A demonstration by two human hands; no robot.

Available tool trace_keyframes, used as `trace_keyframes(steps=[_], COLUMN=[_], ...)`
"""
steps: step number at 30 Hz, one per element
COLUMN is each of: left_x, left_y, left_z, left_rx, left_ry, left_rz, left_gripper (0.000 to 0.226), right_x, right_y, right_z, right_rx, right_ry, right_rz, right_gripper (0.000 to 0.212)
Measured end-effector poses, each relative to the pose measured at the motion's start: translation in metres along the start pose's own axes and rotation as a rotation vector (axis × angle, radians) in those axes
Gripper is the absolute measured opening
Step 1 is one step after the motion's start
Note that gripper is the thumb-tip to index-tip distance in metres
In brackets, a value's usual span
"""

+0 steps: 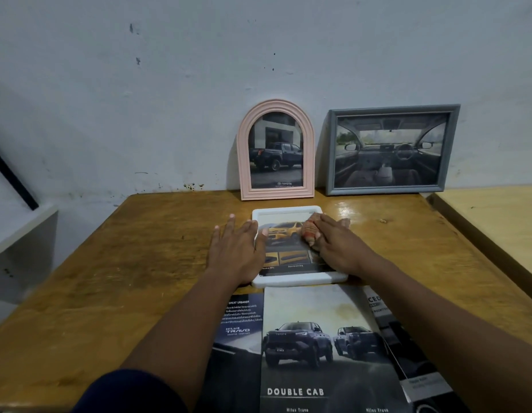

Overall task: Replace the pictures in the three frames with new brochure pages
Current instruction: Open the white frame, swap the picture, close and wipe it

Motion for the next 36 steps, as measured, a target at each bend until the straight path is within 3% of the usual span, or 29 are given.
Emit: trace_keyframes(steps=[5, 9, 16, 23, 27, 29, 32, 36], left_x=[-0.001, 0.0, -0.002, 0.001, 0.002, 0.0, -0.008, -0.04], left_y=[-0.001, 0.0, -0.001, -0.001, -0.015, -0.026, -0.035, -0.025], left_z=[0.001, 0.0, 0.0, 0.002, 0.005, 0.001, -0.014, -0.038], left_rx=[-0.003, -0.002, -0.032, -0.146, -0.364, -0.453, -0.362, -0.238], left_ry=[-0.006, -0.013, -0.033, -0.042, -0.139, -0.143, -0.026, 0.197], left_rz=[-0.015, -0.003, 0.009, 0.075, 0.168, 0.173, 0.104, 0.139], left_gripper=[0.067, 0.067, 0.068, 0.065, 0.08, 0.081, 0.079, 0.085], right_x=[-0.051, -0.071, -0.074, -0.059, -0.059, -0.053, -0.037, -0.025], right_y=[-0.002, 0.008, 0.007, 0.033, 0.013, -0.003, -0.019, -0.002], right_z=[0.003, 0.01, 0.038, 0.074, 0.07, 0.059, 0.042, 0.014], right_rx=[0.033, -0.101, 0.115, 0.066, 0.277, 0.414, 0.402, 0.294], right_ry=[-0.049, -0.16, -0.286, -0.38, -0.271, -0.166, -0.086, 0.017], right_rz=[0.093, 0.103, 0.054, 0.109, 0.051, -0.086, -0.292, -0.136], right_gripper=[0.05, 0.058, 0.045, 0.039, 0.043, 0.04, 0.036, 0.038])
Point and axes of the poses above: each hand's wrist, its own x-axis towards the middle knuckle, its own y-axis out of the palm, z = x × y, the point moved 2 cm from there along x, towards the middle knuckle
